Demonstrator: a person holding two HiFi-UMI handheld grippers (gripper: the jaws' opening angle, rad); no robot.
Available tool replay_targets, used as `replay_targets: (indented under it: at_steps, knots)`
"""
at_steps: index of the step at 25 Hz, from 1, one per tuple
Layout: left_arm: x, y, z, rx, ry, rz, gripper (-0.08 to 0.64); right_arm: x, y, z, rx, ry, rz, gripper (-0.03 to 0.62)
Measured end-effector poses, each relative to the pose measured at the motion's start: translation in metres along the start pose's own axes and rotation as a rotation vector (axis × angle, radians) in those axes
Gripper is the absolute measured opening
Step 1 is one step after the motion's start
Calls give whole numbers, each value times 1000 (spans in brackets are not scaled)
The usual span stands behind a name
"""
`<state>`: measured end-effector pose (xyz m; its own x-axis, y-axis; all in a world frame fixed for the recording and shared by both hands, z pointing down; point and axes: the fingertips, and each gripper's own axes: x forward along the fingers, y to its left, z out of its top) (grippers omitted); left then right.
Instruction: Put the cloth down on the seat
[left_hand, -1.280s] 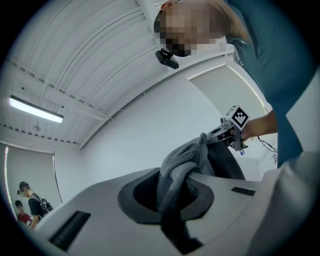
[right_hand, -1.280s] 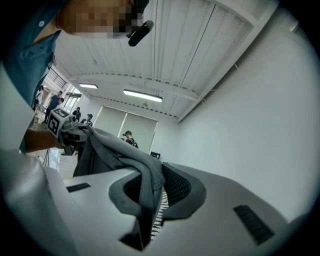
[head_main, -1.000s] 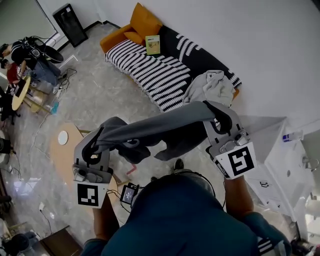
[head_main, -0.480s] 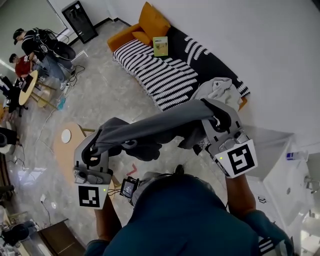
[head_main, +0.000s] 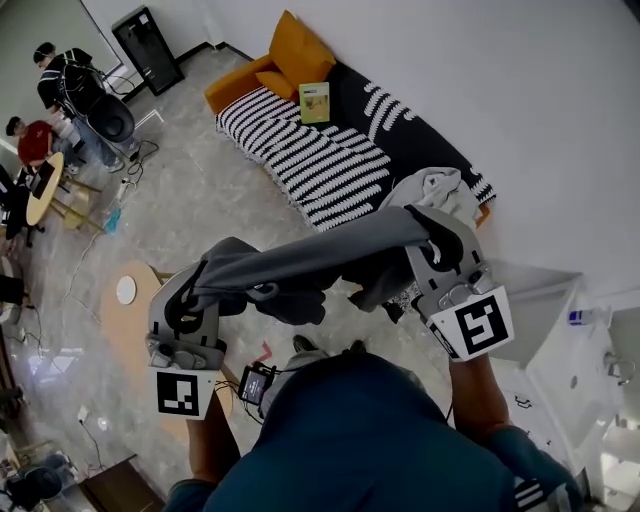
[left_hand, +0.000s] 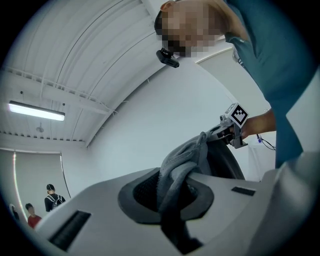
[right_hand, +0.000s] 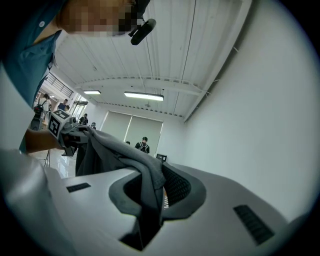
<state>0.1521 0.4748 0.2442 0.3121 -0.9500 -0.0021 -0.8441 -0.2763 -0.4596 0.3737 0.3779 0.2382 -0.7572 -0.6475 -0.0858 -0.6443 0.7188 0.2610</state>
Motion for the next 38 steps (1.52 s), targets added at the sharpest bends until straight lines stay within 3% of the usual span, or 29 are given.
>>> replay_targets:
  at_steps: [8,19,32,38]
  knots:
    - [-3,56,-25,-42,-51,-10,31,55,25,14,-33,0,-21,46]
    - [-13,104,-57,-68,-57,-6,31,106,57,13,-39,18,-12,46]
    - [20,125,-72,-76,16,67,31,165,32,-4,-7,-4,86,46]
    - [77,122,-76,-72,33,69,31,190,-18,-30,10,-8,94,46]
